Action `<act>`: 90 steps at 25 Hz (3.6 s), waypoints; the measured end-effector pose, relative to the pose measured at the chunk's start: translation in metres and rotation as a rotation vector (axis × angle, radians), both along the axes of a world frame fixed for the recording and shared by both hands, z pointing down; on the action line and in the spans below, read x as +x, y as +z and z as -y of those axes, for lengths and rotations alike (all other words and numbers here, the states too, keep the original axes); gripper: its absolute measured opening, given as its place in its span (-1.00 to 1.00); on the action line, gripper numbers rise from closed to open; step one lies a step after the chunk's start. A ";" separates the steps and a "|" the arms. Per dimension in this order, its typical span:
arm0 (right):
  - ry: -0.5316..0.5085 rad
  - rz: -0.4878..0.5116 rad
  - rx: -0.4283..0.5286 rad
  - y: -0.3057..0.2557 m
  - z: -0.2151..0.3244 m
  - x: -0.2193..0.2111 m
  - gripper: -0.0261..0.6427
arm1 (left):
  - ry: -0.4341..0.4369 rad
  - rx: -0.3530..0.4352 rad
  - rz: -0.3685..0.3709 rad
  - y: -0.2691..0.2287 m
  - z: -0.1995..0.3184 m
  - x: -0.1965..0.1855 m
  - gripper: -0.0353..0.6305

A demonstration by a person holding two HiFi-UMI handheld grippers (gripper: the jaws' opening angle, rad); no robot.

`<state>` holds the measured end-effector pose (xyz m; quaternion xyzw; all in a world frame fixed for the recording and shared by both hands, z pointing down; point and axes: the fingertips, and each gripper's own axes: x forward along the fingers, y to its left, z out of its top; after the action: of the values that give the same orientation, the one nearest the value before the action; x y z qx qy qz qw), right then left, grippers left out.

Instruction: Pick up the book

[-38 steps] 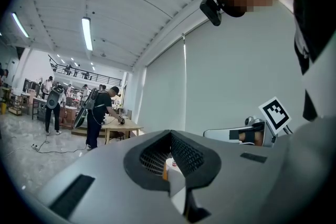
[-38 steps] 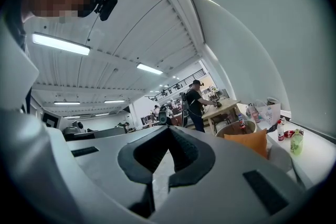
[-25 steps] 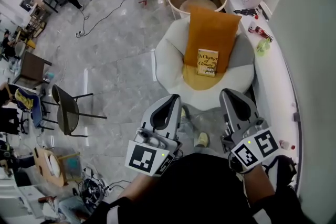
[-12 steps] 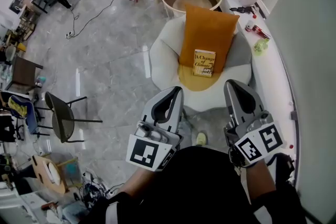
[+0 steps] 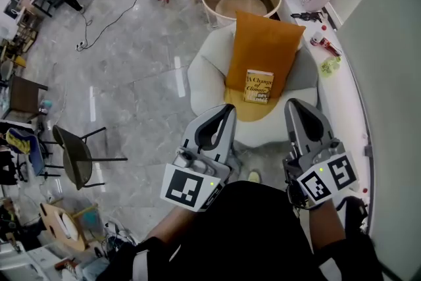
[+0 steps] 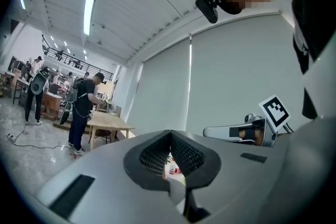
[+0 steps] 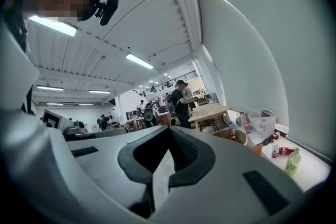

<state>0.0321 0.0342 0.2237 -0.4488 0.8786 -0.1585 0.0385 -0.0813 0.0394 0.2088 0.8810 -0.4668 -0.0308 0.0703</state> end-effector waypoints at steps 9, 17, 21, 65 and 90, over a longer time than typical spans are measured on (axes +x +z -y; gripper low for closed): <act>0.008 -0.016 -0.006 0.000 0.029 -0.022 -0.89 | 0.022 -0.005 -0.003 0.001 0.033 -0.019 -0.88; 0.005 -0.029 0.000 0.000 0.052 -0.036 -0.89 | 0.016 -0.003 0.009 0.001 0.057 -0.034 -0.88; 0.001 -0.034 -0.001 0.000 0.062 -0.047 -0.89 | 0.027 0.006 0.008 0.000 0.068 -0.043 -0.88; 0.109 -0.066 -0.039 0.016 0.096 -0.063 -0.89 | 0.115 0.000 -0.079 0.015 0.113 -0.064 -0.88; 0.075 -0.002 -0.059 0.014 0.123 0.023 -0.89 | 0.079 -0.043 0.021 0.010 0.134 0.016 -0.88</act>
<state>0.0553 -0.0884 0.2376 -0.4824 0.8562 -0.1825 0.0302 -0.0651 -0.0949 0.2186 0.8974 -0.4329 -0.0087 0.0852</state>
